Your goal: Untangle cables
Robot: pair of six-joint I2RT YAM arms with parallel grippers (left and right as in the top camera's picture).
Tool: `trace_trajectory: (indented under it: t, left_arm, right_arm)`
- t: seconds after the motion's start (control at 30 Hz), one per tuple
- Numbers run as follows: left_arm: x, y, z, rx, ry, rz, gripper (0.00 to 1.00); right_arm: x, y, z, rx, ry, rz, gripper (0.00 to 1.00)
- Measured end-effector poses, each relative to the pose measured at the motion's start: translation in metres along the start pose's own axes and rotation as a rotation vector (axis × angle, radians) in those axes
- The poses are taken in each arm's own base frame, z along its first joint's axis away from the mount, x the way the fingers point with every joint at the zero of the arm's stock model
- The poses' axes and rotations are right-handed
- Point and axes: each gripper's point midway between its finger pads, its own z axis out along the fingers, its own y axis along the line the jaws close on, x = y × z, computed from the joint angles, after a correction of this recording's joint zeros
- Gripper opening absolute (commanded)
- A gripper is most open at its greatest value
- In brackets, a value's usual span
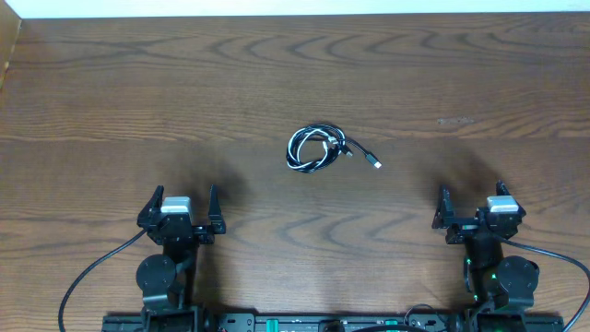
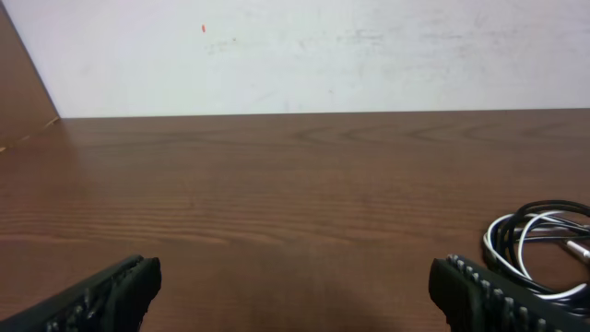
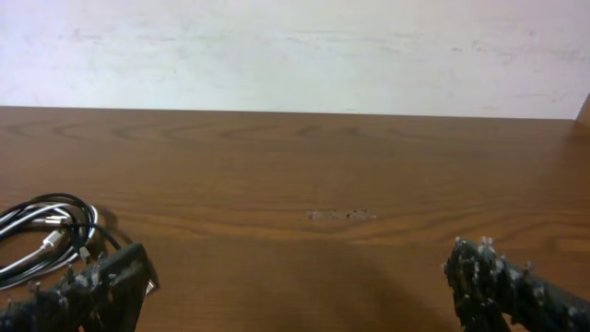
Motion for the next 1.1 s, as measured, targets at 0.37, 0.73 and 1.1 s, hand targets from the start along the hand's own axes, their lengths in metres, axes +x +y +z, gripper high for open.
trace_trajectory:
  t: [0.37,0.73,1.1]
  left_arm:
    - [0.0,0.0,0.0,0.0,0.0,0.0,0.98]
    - [0.0,0.0,0.0,0.0,0.0,0.0,0.98]
    - [0.0,0.0,0.0,0.0,0.0,0.0,0.98]
  right_arm:
    - [0.0,0.0,0.0,0.0,0.0,0.0,0.99]
    - [0.0,-0.0001,0.0,0.0,0.0,0.0,0.99]
    - [0.0,-0.0001,0.0,0.0,0.0,0.0,0.99]
